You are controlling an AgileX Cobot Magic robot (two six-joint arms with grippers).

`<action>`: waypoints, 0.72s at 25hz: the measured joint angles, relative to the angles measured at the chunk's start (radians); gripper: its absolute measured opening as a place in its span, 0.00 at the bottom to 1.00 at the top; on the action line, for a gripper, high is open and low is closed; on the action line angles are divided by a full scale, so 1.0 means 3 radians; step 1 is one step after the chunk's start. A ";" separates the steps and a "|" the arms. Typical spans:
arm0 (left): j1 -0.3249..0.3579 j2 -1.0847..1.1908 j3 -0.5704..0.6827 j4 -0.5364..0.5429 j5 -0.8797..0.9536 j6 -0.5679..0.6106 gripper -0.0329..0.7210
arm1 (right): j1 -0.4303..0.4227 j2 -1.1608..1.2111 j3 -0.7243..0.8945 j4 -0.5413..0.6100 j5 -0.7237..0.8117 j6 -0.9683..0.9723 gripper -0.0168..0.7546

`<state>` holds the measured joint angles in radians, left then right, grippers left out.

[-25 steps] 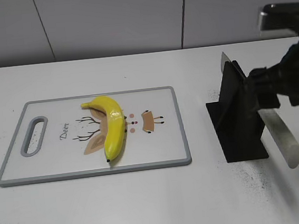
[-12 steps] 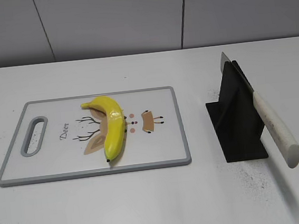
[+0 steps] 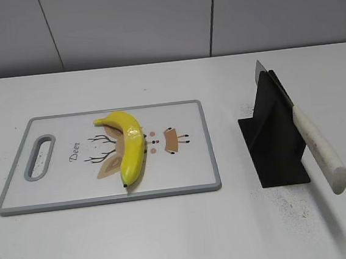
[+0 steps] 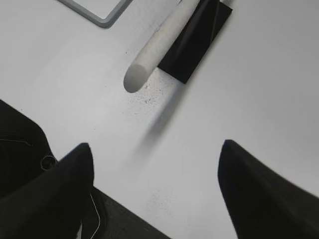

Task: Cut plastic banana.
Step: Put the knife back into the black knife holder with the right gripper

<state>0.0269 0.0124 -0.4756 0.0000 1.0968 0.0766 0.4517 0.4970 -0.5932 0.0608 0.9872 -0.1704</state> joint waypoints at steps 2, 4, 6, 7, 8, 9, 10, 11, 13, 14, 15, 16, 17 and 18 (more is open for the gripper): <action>0.0000 0.0000 0.0000 0.0000 0.0000 0.0000 0.70 | 0.0000 -0.0270 0.0144 0.0003 0.0000 -0.0007 0.78; 0.0000 0.0000 0.0000 0.0000 0.0000 0.0000 0.69 | 0.0000 -0.0490 0.0219 -0.0001 0.0074 -0.0011 0.77; 0.0000 0.0000 0.0000 0.0000 0.0000 0.0000 0.69 | 0.0000 -0.0689 0.0264 -0.0001 0.0142 -0.0011 0.76; 0.0000 0.0000 0.0000 0.0000 -0.0004 0.0000 0.69 | 0.0000 -0.0791 0.0280 -0.0001 0.0160 -0.0012 0.75; 0.0000 0.0000 0.0000 0.0000 -0.0004 0.0000 0.69 | 0.0000 -0.0893 0.0288 -0.0001 0.0175 -0.0012 0.74; 0.0000 0.0000 0.0000 0.0000 -0.0004 0.0000 0.69 | 0.0000 -0.0990 0.0296 -0.0001 0.0179 -0.0012 0.74; 0.0000 0.0000 0.0000 0.0000 -0.0007 0.0000 0.69 | 0.0000 -0.1070 0.0299 -0.0001 0.0179 -0.0015 0.73; 0.0000 0.0000 0.0000 0.0000 -0.0007 0.0000 0.69 | 0.0000 -0.1167 0.0300 -0.0001 0.0179 -0.0015 0.73; 0.0000 0.0000 0.0000 0.0000 -0.0007 0.0000 0.69 | 0.0000 -0.1351 0.0300 -0.0001 0.0179 -0.0015 0.72; 0.0000 0.0000 0.0000 0.0000 -0.0007 0.0000 0.69 | 0.0000 -0.1453 0.0300 -0.0001 0.0179 -0.0015 0.72; 0.0000 0.0000 0.0000 0.0000 -0.0007 0.0000 0.69 | 0.0000 -0.1555 0.0300 -0.0001 0.0180 -0.0015 0.72; 0.0000 0.0000 0.0000 0.0000 -0.0007 0.0000 0.69 | -0.0004 -0.1625 0.0300 -0.0001 0.0186 -0.0018 0.72; 0.0000 0.0000 0.0000 0.0000 -0.0010 0.0000 0.69 | -0.0007 -0.1655 0.0300 -0.0001 0.0194 -0.0018 0.72; 0.0003 0.0000 0.0000 0.0000 -0.0010 0.0000 0.69 | -0.0029 -0.1671 0.0300 0.0003 0.0194 -0.0018 0.72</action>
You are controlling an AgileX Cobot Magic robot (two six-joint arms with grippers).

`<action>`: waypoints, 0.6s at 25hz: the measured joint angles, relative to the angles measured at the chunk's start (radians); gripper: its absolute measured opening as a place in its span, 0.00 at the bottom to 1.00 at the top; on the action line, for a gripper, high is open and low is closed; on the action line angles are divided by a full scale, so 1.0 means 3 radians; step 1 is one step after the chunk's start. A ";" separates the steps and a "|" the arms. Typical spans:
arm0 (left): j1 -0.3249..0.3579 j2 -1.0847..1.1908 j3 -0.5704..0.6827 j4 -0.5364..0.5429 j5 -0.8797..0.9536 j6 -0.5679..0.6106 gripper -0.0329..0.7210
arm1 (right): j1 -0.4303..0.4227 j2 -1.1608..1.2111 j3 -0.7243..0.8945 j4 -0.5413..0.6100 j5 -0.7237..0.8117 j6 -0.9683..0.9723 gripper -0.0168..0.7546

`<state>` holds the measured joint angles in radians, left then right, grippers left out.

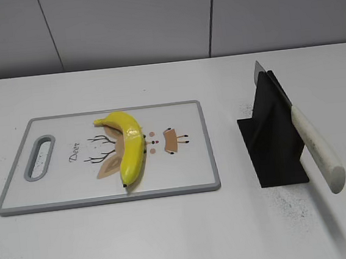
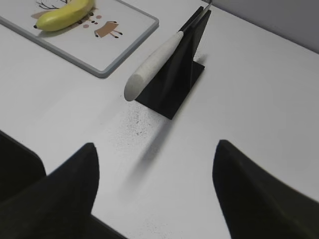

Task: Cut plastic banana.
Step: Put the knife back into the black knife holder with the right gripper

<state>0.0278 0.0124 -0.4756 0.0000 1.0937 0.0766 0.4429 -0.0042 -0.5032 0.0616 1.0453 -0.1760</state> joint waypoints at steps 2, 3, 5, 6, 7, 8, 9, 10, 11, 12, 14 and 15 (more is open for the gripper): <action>0.0000 0.0000 0.0000 0.0000 0.0000 0.0000 0.69 | -0.0098 -0.0007 0.0000 0.0024 0.0000 0.0000 0.72; 0.0000 0.0000 0.0000 0.0000 -0.0002 0.0000 0.69 | -0.0182 -0.0007 0.0000 0.0033 0.0000 0.0000 0.72; 0.0000 0.0000 0.0000 0.0000 -0.0002 0.0000 0.69 | -0.0411 -0.0007 0.0000 0.0042 0.0000 0.0000 0.72; 0.0000 0.0000 0.0000 0.0000 -0.0006 0.0000 0.69 | -0.0525 -0.0007 0.0000 0.0042 0.0000 0.0000 0.72; 0.0000 0.0000 0.0000 0.0000 -0.0006 0.0000 0.69 | -0.0667 -0.0007 0.0000 0.0042 0.0000 0.0000 0.72; 0.0000 0.0000 0.0000 0.0000 -0.0006 0.0000 0.69 | -0.0810 -0.0007 0.0000 0.0046 0.0000 0.0000 0.72; 0.0000 0.0000 0.0000 0.0000 -0.0006 0.0000 0.69 | -0.0924 -0.0007 0.0000 0.0049 0.0000 0.0000 0.72; 0.0000 0.0000 0.0000 0.0000 -0.0006 0.0000 0.69 | -0.1046 -0.0007 0.0000 0.0049 0.0000 0.0000 0.72; 0.0000 0.0000 0.0000 0.0000 -0.0006 0.0000 0.69 | -0.1144 -0.0007 0.0000 0.0049 0.0000 0.0000 0.72; 0.0000 0.0000 0.0000 0.0000 -0.0006 0.0000 0.69 | -0.1211 -0.0007 0.0000 0.0049 0.0000 0.0000 0.72; 0.0000 0.0000 0.0000 0.0000 -0.0006 0.0000 0.69 | -0.1255 -0.0007 0.0000 0.0049 0.0000 0.0000 0.72; 0.0000 0.0000 0.0000 0.0000 -0.0006 0.0000 0.69 | -0.1267 -0.0007 0.0000 0.0049 0.0000 0.0000 0.72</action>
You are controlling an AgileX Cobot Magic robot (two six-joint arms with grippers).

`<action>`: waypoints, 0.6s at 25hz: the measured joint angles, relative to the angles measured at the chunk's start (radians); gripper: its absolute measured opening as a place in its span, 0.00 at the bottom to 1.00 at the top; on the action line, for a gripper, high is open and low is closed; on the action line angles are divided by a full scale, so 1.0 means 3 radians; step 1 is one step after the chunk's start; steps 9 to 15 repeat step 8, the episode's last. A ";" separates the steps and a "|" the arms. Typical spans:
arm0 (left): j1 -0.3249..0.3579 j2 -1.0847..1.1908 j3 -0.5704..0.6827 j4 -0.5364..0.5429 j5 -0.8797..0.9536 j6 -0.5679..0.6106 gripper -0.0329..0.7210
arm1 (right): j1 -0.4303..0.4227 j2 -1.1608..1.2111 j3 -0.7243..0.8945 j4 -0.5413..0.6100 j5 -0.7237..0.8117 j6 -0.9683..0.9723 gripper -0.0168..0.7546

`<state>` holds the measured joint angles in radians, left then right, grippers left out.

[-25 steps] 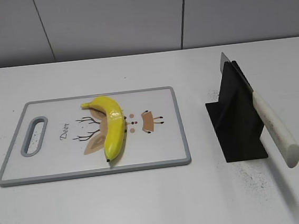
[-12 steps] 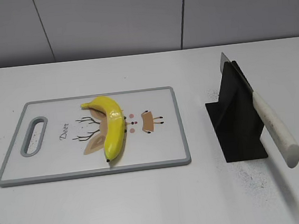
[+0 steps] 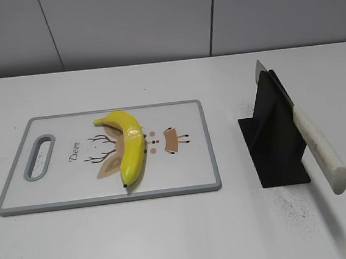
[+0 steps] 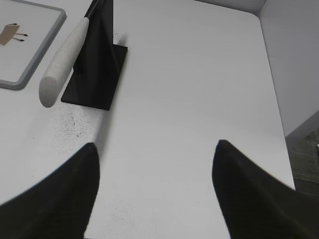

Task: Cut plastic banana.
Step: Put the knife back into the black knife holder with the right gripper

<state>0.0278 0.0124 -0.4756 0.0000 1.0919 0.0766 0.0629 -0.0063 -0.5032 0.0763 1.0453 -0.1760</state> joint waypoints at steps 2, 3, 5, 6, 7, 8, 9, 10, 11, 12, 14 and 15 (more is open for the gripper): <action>0.0000 0.0000 0.0000 0.0000 0.0000 0.0000 0.69 | -0.0004 0.0000 0.0000 0.0000 0.0000 0.0000 0.72; 0.0000 0.0000 0.0000 0.0000 0.0000 0.0000 0.69 | -0.0004 0.0000 0.0000 0.0000 0.0000 0.0000 0.71; 0.0000 0.0000 0.0000 0.0000 0.0000 0.0000 0.69 | -0.0004 0.0000 0.0000 0.0000 0.0000 0.0000 0.71; 0.0000 0.0000 0.0000 0.0000 0.0000 0.0000 0.69 | -0.0004 0.0000 0.0000 0.0000 0.0000 0.0000 0.71; 0.0000 0.0000 0.0000 0.0000 0.0000 0.0000 0.69 | -0.0004 0.0000 0.0000 0.0000 0.0000 0.0000 0.71; 0.0000 0.0000 0.0000 0.0000 0.0000 0.0000 0.69 | -0.0004 0.0000 0.0000 0.0000 0.0000 0.0000 0.71; 0.0000 0.0000 0.0000 0.0000 0.0000 0.0000 0.69 | -0.0004 0.0000 0.0000 0.0000 0.0000 0.0000 0.71; 0.0000 0.0000 0.0000 0.0000 0.0000 0.0000 0.69 | -0.0004 0.0000 0.0000 0.0000 0.0000 0.0000 0.71; 0.0000 0.0000 0.0000 0.0000 0.0000 0.0000 0.69 | -0.0004 0.0000 0.0000 0.0000 0.0000 0.0000 0.71; 0.0000 0.0000 0.0000 0.0000 0.0000 0.0000 0.69 | -0.0004 0.0000 0.0000 0.0000 0.0000 0.0000 0.71; 0.0000 0.0000 0.0000 0.0000 0.0000 0.0000 0.69 | -0.0004 0.0000 0.0000 0.0000 0.0000 0.0000 0.71; 0.0000 0.0000 0.0000 0.0000 0.0000 0.0000 0.69 | -0.0004 0.0000 0.0000 0.0000 0.0000 0.0000 0.71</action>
